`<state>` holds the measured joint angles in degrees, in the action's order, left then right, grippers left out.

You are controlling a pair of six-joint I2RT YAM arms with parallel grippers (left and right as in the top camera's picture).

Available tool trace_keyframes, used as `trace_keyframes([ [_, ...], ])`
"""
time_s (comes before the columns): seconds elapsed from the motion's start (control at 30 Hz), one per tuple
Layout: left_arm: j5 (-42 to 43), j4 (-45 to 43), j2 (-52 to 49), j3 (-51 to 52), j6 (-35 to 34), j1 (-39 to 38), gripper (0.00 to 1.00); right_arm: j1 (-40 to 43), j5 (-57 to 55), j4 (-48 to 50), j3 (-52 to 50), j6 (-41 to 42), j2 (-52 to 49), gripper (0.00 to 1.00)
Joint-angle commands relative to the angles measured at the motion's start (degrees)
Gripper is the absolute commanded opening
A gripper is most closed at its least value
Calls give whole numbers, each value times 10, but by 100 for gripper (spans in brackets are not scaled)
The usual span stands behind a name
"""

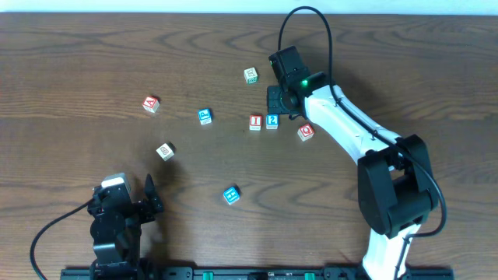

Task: Spell out Ai2
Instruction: 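Set the '2' block right of the 'I' block and release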

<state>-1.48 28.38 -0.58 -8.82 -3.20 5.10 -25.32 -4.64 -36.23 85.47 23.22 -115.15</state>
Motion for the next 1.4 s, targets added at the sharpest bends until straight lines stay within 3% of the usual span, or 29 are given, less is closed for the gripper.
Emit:
trace_keyframes([
  [0.0, 0, 0, 3, 9, -6, 1, 95, 7, -12, 3, -21, 6, 3, 2],
  [0.47, 0, 0, 3, 9, -6, 1, 95, 6, 24, 48, -87, 16, -3, 2],
  [1.37, 0, 0, 3, 9, -6, 1, 95, -7, 77, 64, -87, 20, -3, 2],
])
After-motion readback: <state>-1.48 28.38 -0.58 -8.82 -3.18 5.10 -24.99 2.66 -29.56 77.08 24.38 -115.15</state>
